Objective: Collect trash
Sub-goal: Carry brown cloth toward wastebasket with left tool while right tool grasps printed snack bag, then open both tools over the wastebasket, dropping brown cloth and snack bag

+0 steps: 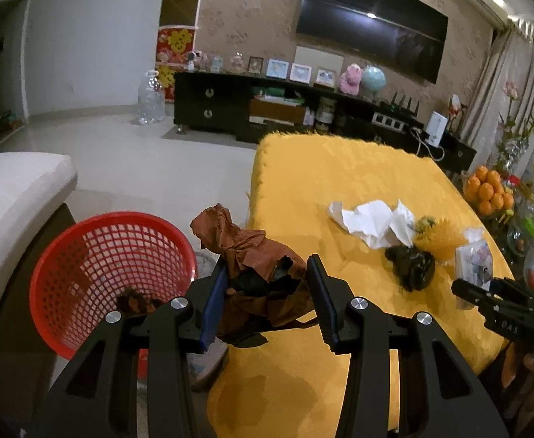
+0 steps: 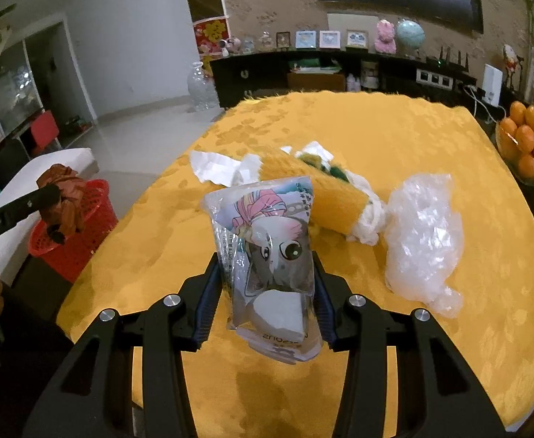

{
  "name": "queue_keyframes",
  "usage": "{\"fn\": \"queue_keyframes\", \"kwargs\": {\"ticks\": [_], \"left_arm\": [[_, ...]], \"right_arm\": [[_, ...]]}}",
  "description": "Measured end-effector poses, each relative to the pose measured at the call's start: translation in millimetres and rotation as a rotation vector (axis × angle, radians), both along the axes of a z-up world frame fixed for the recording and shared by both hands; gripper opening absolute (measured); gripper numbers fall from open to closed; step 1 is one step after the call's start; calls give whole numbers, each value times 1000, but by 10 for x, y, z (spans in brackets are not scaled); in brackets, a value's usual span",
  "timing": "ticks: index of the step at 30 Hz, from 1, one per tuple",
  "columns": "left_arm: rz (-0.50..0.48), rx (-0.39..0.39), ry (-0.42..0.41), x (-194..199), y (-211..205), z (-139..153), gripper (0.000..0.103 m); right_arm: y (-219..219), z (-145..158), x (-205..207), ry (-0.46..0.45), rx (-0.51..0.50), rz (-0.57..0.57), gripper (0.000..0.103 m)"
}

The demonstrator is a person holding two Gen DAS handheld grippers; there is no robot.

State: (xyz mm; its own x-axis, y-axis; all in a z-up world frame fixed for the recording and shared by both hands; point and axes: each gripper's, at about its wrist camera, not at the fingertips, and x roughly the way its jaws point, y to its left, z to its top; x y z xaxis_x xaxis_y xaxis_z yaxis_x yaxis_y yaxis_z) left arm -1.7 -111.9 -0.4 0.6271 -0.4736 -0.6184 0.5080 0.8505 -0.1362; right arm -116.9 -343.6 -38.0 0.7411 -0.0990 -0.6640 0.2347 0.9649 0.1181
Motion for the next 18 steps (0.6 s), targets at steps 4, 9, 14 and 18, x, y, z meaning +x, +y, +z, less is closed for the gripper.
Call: {"fn": "queue_keyframes", "kwargs": {"ticks": [4,9,14,18], "left_arm": [[31,1,-32,60,92,130,42],[93,-5,-74,280,313,347,42],[180,-1,-112,511,574,495,42],[249,-7,-107,669,787,453,42]], "right_arm": [[100,113,67,-8,-2,12,45],[181,285,221,-34,33,35,45],[315,434,435,-55,47,66,45],[472,502,647,-55,59,106,45]]}}
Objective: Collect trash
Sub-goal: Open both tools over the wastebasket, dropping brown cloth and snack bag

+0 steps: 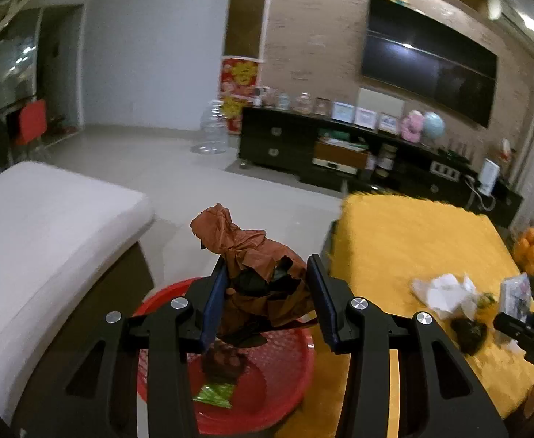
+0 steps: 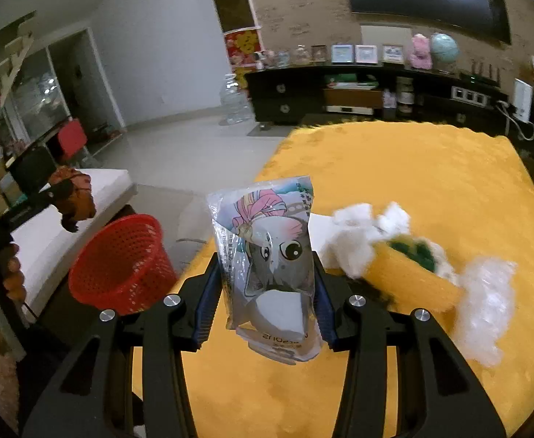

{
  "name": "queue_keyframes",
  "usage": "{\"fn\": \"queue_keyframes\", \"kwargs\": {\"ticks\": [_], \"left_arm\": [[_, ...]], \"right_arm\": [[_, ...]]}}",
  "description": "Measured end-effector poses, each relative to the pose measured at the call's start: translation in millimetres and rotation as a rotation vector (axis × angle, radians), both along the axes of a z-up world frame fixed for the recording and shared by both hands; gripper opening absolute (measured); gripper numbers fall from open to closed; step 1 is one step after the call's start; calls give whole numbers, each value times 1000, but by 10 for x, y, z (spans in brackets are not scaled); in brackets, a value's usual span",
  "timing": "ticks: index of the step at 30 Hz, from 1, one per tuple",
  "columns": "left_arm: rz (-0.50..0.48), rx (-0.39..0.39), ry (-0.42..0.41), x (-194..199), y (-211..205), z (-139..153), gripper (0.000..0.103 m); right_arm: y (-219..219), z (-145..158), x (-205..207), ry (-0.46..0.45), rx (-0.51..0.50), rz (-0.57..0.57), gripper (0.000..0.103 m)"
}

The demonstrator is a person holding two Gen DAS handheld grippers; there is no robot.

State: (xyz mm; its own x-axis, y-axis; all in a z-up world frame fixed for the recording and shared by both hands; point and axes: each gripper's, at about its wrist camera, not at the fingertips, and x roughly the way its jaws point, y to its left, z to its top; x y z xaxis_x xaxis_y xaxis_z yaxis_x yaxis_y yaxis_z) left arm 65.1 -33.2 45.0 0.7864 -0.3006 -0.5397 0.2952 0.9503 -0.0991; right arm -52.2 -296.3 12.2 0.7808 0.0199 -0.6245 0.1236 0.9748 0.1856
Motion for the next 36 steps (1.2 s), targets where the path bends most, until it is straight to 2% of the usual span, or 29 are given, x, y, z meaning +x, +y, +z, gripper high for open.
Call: {"fn": "queue_keyframes", "kwargs": {"ticks": [6,9,13,19,23,31,33,36], "left_arm": [[81,-3,44,153,273,-183,42],[94,4,32,167,328,-169,42],[113,19,62,215,365,-221,42],[161,-3,122,314,550,-300,42],[178,4,151,356,598,-353,42],[175,10,149,373,601,-338,42],[175,9,151,374,598,-340,42],[165,8,164,377,585,-351,42]], "right_arm": [[319,44,363,9,12,82,45],[511,27,545,21,15,126,45],[788,-53,815,44,37,200,44],[1147,-189,1163,91,73,289,44],[1354,-261,1290,117,68,332,44],[1637,-443,1392,166,60,392,45],[1678,-474,1403,174,66,402,48],[1700,-499,1400,173,65,401,62]]}}
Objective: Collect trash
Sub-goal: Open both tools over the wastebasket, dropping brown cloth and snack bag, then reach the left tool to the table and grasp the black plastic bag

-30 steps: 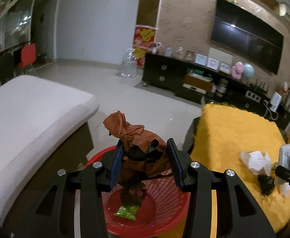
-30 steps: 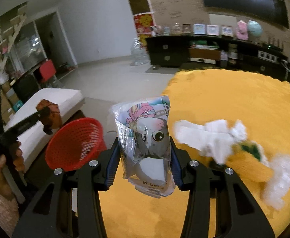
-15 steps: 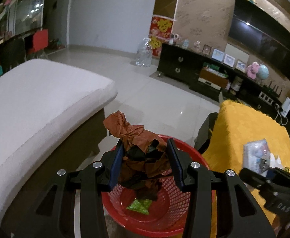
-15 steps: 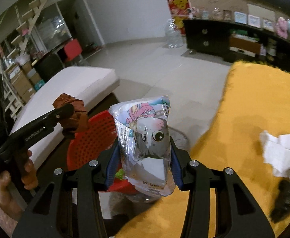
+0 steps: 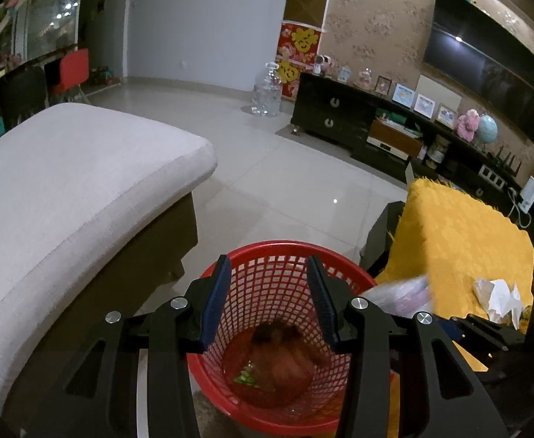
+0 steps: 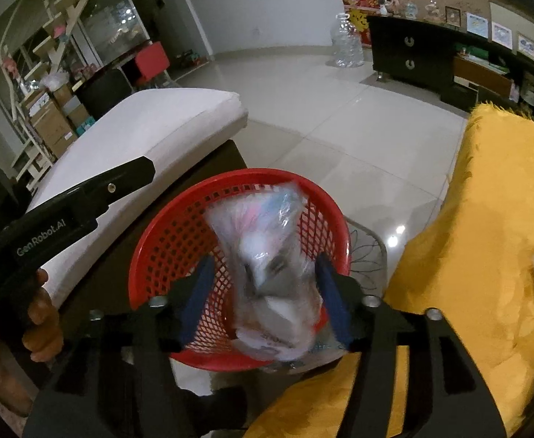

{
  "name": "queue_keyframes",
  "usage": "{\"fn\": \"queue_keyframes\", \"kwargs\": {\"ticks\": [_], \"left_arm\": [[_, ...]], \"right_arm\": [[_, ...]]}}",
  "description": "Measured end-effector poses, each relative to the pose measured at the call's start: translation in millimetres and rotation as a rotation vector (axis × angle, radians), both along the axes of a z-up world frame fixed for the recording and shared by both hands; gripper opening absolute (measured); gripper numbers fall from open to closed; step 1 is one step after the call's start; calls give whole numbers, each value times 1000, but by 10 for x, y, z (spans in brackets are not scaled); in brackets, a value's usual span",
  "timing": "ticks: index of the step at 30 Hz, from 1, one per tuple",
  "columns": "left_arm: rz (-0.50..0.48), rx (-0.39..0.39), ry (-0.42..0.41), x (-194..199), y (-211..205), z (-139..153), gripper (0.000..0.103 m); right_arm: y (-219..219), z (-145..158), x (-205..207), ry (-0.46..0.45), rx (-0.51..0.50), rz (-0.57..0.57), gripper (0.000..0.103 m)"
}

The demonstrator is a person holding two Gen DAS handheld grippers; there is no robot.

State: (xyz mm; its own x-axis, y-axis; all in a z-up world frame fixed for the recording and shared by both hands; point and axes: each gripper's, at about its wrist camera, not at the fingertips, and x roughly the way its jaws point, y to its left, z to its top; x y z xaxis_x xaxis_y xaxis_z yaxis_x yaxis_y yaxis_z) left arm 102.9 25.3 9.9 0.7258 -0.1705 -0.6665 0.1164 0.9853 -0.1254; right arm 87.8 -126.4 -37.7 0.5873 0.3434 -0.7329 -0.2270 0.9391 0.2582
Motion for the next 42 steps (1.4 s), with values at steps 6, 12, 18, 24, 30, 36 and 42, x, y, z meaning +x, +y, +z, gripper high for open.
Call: {"fn": "queue_keyframes", "kwargs": {"ticks": [6,12,18,24,30,36,42], "left_arm": [[13,-23,11,-4,29,-1,47],[27,-31,-21,-64,43,46,69],[26,-31,-57,-104,-11,98,79],[3,-37,-61,-139,-89,94,80],[-46,-37,-68,-216,-288,91,80],[-111,2,-70,-326,-595,32,80],[-180,28,-55,-442,-870,-54,80]], "right_arm": [[-131,18,-106,-12,9,-39,70],[-342,96,-320,-49,-14,-88,75],[-532,164,-591,-91,-57,-135,76],[-823,234,-976,-130,-102,-203,77],[-1417,300,-1553,-170,-236,-331,78],[-2097,305,-2089,-189,-314,-528,84],[-2747,131,-2478,-156,-289,-729,85]]}}
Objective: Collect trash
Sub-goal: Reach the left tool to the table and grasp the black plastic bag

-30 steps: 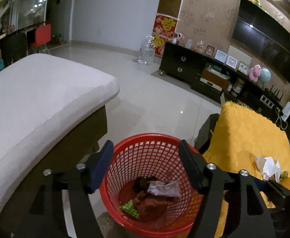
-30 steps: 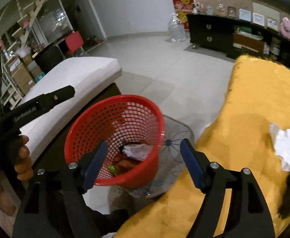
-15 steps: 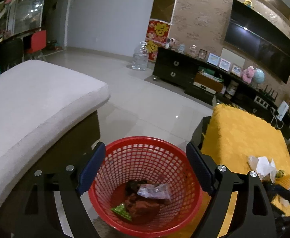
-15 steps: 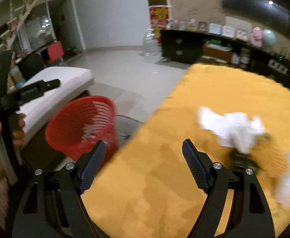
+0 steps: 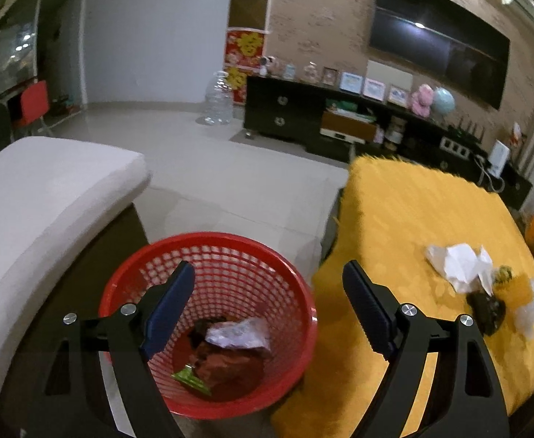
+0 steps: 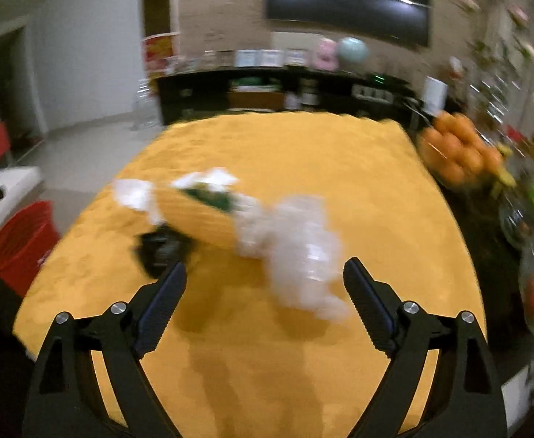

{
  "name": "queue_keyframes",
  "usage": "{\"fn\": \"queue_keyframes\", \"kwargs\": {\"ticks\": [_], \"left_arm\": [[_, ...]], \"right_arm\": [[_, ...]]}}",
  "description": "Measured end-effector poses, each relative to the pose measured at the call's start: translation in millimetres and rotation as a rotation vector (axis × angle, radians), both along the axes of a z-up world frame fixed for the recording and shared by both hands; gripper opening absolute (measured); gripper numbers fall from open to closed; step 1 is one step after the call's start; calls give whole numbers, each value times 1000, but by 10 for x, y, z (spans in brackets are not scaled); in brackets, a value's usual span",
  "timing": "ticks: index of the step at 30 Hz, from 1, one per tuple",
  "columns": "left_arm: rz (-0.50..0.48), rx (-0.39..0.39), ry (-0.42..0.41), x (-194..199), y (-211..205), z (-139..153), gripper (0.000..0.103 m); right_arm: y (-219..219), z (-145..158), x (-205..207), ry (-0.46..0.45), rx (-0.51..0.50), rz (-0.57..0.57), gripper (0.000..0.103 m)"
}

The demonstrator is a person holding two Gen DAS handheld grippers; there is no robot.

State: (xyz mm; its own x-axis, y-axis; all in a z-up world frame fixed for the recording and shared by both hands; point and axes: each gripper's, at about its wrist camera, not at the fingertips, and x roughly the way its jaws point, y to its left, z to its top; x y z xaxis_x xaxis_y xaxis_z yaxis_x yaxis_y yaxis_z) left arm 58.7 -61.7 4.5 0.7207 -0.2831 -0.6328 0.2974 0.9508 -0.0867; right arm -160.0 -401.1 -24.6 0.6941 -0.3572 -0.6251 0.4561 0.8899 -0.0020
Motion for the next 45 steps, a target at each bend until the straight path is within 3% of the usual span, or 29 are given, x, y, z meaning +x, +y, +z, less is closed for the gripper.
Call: {"fn": "queue_keyframes", "kwargs": {"ticks": [10,17,23,32,45], "left_arm": [[-63,15,48,-181,-250,-186,80],[-156,68,24,-463,-582,-238,80],[-300,119,-1,-792,-1103,-274,81],[-461,143,25,-1021,-1925,-365,82],[-510,192,155,-755,-2700,-742,82]], "right_arm": [[-408,-147,-91,-35,158,-92,86],[-448,-161,-37,-27,168,-97,86],[-487,-186,-56,-26,187,-108,86],[-503,-178,-91,-46,214,-108,86],[-568,-155,-143,-78,255,-100,86]]}}
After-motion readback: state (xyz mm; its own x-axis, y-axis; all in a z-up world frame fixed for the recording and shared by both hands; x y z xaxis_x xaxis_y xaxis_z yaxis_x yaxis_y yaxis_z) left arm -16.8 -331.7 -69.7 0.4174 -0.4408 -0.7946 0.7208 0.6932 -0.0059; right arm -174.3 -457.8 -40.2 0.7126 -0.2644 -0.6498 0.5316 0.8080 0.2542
